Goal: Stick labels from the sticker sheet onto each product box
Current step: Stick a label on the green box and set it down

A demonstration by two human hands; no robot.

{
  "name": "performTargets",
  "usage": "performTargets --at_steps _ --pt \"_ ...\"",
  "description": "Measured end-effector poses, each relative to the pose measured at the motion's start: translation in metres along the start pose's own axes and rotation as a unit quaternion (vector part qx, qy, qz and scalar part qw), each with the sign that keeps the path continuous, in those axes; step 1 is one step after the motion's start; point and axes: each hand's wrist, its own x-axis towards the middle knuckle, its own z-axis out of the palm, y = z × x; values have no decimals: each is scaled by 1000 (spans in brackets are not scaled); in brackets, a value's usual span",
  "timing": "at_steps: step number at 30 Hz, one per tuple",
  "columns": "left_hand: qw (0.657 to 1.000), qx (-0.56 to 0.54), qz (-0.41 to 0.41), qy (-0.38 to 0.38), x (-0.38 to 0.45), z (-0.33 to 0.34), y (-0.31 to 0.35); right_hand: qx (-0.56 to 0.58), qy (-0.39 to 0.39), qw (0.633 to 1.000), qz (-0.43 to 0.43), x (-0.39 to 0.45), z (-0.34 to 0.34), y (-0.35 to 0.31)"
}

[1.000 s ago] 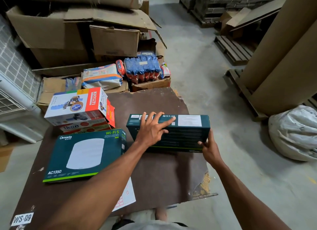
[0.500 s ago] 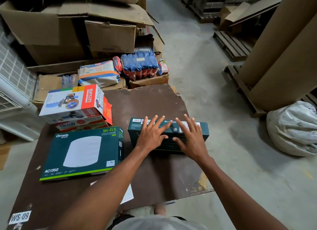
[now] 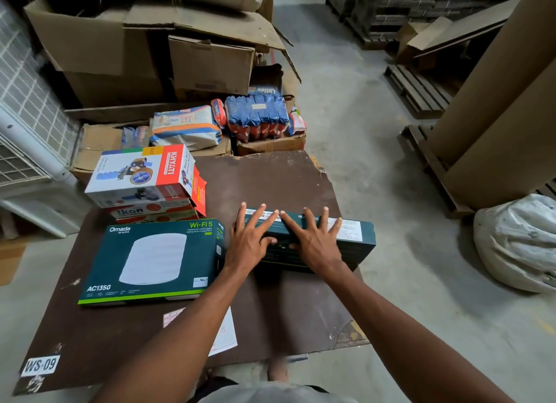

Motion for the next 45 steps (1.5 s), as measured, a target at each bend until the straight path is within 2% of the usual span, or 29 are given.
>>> performTargets --at_steps 3,6,8,10,12,17,19,22,25,29,31,33,35,36,38,40,42,45 --pt "991 -114 6 66 -4 -4 -9 10 2 1000 4 3 -3 1" --pt "970 -205 -35 124 -11 -13 -14 19 32 999 -7 -1 -5 11" --pt "945 -296 -84 116 -14 -16 -19 41 58 997 -9 -3 -11 20" --pt "935 -332 -101 73 -13 -15 -27 80 77 994 -18 -4 -18 31" --pt "944 -318 -66 57 -10 -17 -35 141 92 986 -20 -4 -27 42" --pt "965 -244 19 97 18 -44 -44 312 145 939 -18 -8 -31 62" --pt "980 -158 43 114 32 -63 -34 387 153 909 -5 -11 -28 66" --pt "987 -10 64 147 48 -88 -7 494 119 860 48 -15 -23 68" --pt "983 64 101 141 57 -95 14 541 91 833 72 -17 -9 71" --pt "977 113 117 135 60 -90 35 567 99 810 117 -22 -1 66" --pt "978 124 110 129 59 -85 47 561 154 803 131 -21 -8 59" --pt "979 127 107 120 58 -79 62 515 261 808 119 -18 -25 53" --pt "978 130 114 112 59 -74 75 391 360 842 89 -14 -48 47" --pt "978 133 118 110 60 -73 79 311 381 868 74 -11 -60 45" --pt "977 136 122 107 62 -74 78 175 361 915 35 -6 -69 45" --pt "977 137 124 111 63 -75 73 94 319 943 7 -4 -64 50" --pt "975 139 130 111 63 -76 72 57 325 944 -6 -3 -57 56" --pt "976 141 135 98 63 -76 75 78 349 934 2 -1 -55 57"
